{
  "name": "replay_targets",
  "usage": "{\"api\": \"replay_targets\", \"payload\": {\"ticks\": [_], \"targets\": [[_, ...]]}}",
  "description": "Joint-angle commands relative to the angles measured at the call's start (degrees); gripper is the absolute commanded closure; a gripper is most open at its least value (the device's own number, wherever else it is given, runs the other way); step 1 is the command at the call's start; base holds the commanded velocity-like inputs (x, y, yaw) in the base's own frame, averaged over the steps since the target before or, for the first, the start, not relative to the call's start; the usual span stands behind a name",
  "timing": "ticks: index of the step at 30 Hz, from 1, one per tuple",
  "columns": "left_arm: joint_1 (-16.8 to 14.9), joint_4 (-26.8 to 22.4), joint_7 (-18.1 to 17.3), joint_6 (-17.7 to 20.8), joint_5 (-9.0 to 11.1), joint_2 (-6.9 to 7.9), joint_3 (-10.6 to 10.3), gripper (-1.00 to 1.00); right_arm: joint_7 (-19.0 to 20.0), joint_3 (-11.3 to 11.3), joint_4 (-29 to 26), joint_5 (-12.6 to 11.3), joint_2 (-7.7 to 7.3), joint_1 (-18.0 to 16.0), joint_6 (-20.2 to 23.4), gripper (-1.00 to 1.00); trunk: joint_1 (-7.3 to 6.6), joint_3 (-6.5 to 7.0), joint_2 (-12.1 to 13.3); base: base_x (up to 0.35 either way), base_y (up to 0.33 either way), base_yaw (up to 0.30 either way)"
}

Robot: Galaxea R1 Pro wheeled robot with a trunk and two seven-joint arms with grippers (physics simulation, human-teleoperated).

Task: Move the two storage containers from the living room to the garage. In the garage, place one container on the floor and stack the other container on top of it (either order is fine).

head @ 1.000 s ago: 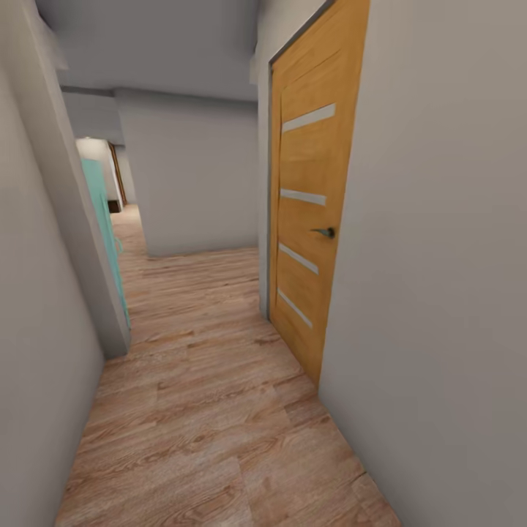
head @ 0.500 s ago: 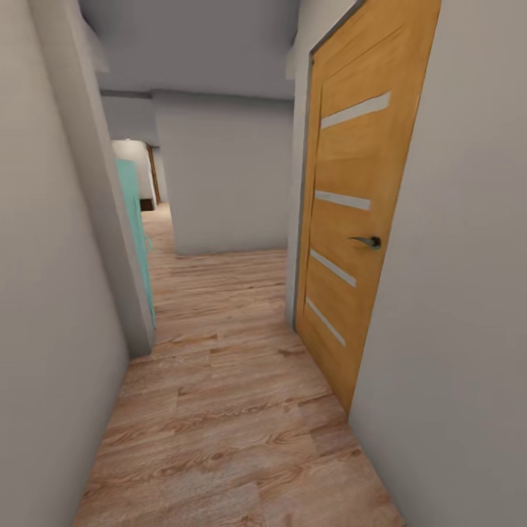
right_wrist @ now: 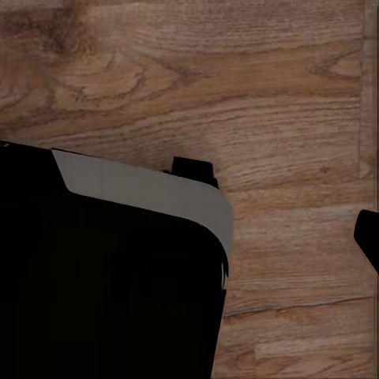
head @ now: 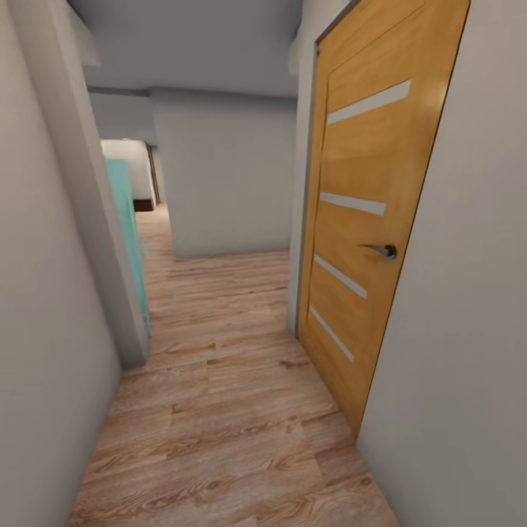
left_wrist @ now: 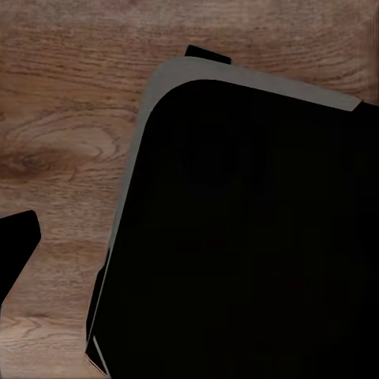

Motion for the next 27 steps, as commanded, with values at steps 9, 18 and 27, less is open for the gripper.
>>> {"api": "replay_targets", "payload": {"ticks": [9,18,27], "targets": [[-0.02,0.0,0.04,-0.08,0.06,-0.01,0.3,-1.0,0.03,0.61,0.17,-0.31,0.04,-0.07,-0.33,-1.0,0.03,-0.05,-0.03,0.322,0.0,0.009],[-0.02,0.0,0.03,-0.08,0.06,-0.01,0.3,-1.0,0.04,0.93,0.14,-0.32,-0.04,-0.08,-0.34,-1.0,0.03,-0.05,-0.03,0.322,0.0,0.239],[-0.02,0.0,0.04,-0.09,0.06,-0.08,0.3,-1.0,-0.04,0.95,0.14,-0.38,-0.05,-0.07,-0.35,-1.0,0.03,-0.05,-0.03,0.322,0.0,0.275]]}}
